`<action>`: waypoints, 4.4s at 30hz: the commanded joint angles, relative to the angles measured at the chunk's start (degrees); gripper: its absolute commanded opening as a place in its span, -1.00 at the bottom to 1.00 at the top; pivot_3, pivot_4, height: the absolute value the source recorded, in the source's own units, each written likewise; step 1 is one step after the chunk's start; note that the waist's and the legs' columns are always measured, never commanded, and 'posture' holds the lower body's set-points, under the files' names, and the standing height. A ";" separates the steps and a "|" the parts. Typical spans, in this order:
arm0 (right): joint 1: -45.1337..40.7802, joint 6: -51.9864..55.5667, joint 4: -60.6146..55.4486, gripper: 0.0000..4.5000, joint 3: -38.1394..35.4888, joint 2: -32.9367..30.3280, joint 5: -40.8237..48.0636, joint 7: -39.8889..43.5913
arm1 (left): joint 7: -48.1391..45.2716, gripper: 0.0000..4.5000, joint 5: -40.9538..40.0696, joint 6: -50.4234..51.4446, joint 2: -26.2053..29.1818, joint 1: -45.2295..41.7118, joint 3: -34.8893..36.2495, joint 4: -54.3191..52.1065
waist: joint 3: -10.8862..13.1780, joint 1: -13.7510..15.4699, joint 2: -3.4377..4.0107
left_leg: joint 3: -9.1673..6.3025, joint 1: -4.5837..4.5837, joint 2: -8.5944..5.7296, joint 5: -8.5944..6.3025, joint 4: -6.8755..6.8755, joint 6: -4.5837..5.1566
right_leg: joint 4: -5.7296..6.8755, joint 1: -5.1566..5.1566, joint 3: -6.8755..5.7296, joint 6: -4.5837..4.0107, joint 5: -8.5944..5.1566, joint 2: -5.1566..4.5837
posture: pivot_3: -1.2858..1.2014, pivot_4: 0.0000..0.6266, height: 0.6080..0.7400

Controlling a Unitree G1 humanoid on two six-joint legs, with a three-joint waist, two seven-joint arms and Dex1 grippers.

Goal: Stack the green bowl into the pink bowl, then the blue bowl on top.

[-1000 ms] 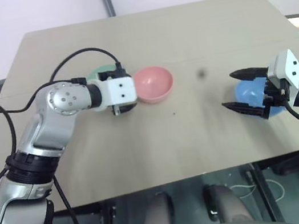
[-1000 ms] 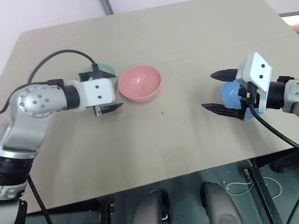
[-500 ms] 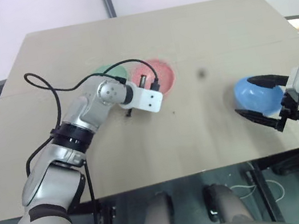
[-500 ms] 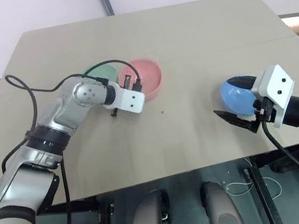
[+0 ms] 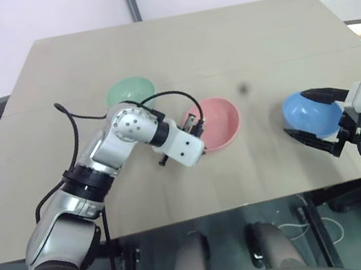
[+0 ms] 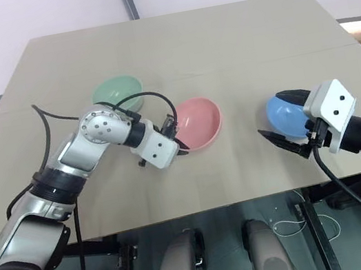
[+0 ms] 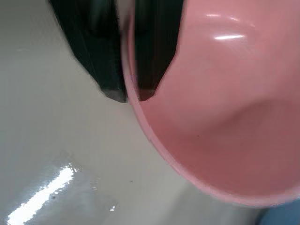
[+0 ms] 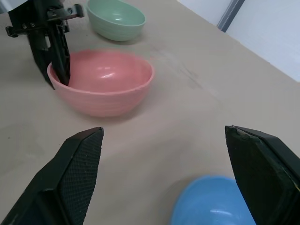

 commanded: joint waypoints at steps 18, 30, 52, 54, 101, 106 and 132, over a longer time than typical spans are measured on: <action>-3.59 -3.37 3.38 1.00 2.79 -0.38 -1.56 1.71 | 15.97 0.98 0.99 19.46 10.10 10.31 19.68 -7.84 | -0.01 -0.52 0.02 | -0.07 0.03 0.04 0.00 0.00 0.00 | 0.04 0.00 -0.05 0.01 -0.01 0.04 | 0.03 -0.52 1.00; -8.14 -5.02 7.17 1.00 6.00 -0.39 -2.35 4.04 | 28.70 0.98 26.14 27.14 9.25 1.19 9.34 7.45 | -0.01 0.04 0.00 | -0.10 -0.07 0.01 0.00 0.00 -0.01 | 0.01 -0.02 -0.11 0.00 -0.01 0.04 | 0.03 -0.52 1.00; -5.37 -4.04 4.55 1.00 3.97 0.02 -1.24 2.59 | 11.98 -0.96 2.54 5.50 6.11 1.80 10.49 -6.75 | -0.01 -0.08 0.00 | -0.07 -0.17 -0.01 0.00 0.02 -0.01 | 0.00 -0.08 -0.08 -0.20 0.12 -0.02 | 0.03 -0.52 1.00; -5.23 -3.98 4.40 1.00 3.84 0.03 -1.27 2.40 | 10.15 -0.96 0.51 3.56 5.60 1.26 9.98 -8.09 | -0.01 -0.12 0.00 | -0.08 -0.14 0.00 0.00 0.02 -0.01 | 0.02 -0.07 -0.08 -0.20 0.13 -0.01 | 0.03 -0.52 1.00; -9.43 -5.06 21.54 -0.82 20.15 -5.55 -20.78 1.50 | 5.63 1.00 -47.56 46.16 8.66 31.06 44.81 -23.64 | -0.05 -1.37 0.02 | -0.03 0.28 0.07 0.00 0.00 -0.01 | 0.12 0.17 0.03 0.00 -0.04 0.07 | 0.03 -0.52 1.00; -16.05 -4.35 13.15 -0.98 20.54 -0.78 -13.38 5.32 | 7.44 1.00 -46.27 43.93 7.48 32.29 44.28 -22.60 | -0.02 -1.70 0.06 | 0.02 0.31 0.12 0.00 -0.09 -0.01 | 0.10 0.12 0.07 -0.01 -0.03 0.12 | 0.03 -0.52 1.00; -34.55 -3.66 17.01 0.73 33.69 15.55 -14.75 8.01 | 18.18 1.00 -41.96 40.08 4.73 38.62 45.94 -24.95 | -0.03 -1.43 0.04 | 0.00 -0.11 0.12 0.00 -0.18 -0.02 | 0.04 -0.26 -0.01 -0.24 0.11 0.07 | 0.03 -0.52 1.00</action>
